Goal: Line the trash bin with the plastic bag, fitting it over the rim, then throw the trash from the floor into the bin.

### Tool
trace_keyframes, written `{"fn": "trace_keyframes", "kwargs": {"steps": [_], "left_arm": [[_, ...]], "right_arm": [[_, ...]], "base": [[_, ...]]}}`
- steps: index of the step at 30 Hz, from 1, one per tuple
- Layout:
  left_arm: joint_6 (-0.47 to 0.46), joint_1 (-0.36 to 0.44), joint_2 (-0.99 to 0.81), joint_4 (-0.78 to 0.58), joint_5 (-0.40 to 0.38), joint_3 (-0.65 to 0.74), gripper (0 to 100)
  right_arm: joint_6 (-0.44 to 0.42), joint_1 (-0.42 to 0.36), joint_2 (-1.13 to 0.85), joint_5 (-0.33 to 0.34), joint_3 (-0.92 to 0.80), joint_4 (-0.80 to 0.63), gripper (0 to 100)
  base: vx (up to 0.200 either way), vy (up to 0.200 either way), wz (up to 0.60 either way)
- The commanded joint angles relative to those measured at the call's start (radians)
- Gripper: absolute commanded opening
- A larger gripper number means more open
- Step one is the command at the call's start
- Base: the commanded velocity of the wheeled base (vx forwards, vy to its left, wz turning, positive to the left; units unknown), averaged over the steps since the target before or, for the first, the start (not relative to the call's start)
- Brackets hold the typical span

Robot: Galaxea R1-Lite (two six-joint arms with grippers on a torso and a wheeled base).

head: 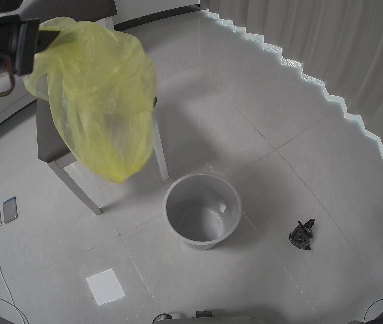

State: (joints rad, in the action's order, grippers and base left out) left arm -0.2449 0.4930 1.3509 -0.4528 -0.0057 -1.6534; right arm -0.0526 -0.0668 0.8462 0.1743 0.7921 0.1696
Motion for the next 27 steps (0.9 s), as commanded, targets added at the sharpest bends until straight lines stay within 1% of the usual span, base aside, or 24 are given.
{"fn": "trace_keyframes", "kwargs": {"steps": [1,4,6,9,12,15,17,20,22,25,27], "left_arm": [[-0.128,0.148,-0.088,-0.15,0.015,-0.075,0],[-0.178,0.174,-0.079,-0.179,0.013,-0.072,0],[-0.195,0.19,-0.065,-0.181,0.013,-0.072,0],[-0.203,0.213,-0.039,-0.179,0.013,-0.077,0],[-0.2,0.253,-0.007,-0.167,0.015,-0.088,0],[-0.197,0.28,0.002,-0.167,0.015,-0.098,0],[-0.192,0.302,0.013,-0.159,0.02,-0.108,0],[-0.191,0.311,0.025,-0.141,0.055,-0.117,0],[-0.191,0.315,0.031,-0.13,0.064,-0.123,0],[-0.189,0.343,0.036,-0.129,0.067,-0.132,0],[-0.185,0.345,0.045,-0.127,0.073,-0.138,0]], "right_arm": [[0.014,-0.071,0.298,0.007,0.16,0.01,100],[0.016,-0.087,0.361,0.008,0.194,0.011,100],[0.014,-0.09,0.39,0.014,0.205,0.011,100],[0.013,-0.091,0.418,0.019,0.219,0.011,100],[0.002,-0.103,0.453,0.025,0.243,0.011,100],[-0.016,-0.123,0.473,0.054,0.254,0.008,100],[-0.05,-0.154,0.484,0.073,0.248,0.005,100],[-0.11,-0.229,0.482,0.073,0.223,-0.004,100],[-0.138,-0.265,0.476,0.076,0.203,-0.002,100],[-0.156,-0.309,0.476,0.076,0.191,-0.001,100],[-0.165,-0.329,0.476,0.074,0.191,-0.001,100]], "base": [[0.0,0.0,0.0],[0.0,0.0,0.0],[0.0,0.0,0.0],[0.0,0.0,0.0],[0.0,0.0,0.0],[0.0,0.0,0.0],[0.0,0.0,0.0],[0.0,0.0,0.0],[0.0,0.0,0.0],[0.0,0.0,0.0],[0.0,0.0,0.0]]}}
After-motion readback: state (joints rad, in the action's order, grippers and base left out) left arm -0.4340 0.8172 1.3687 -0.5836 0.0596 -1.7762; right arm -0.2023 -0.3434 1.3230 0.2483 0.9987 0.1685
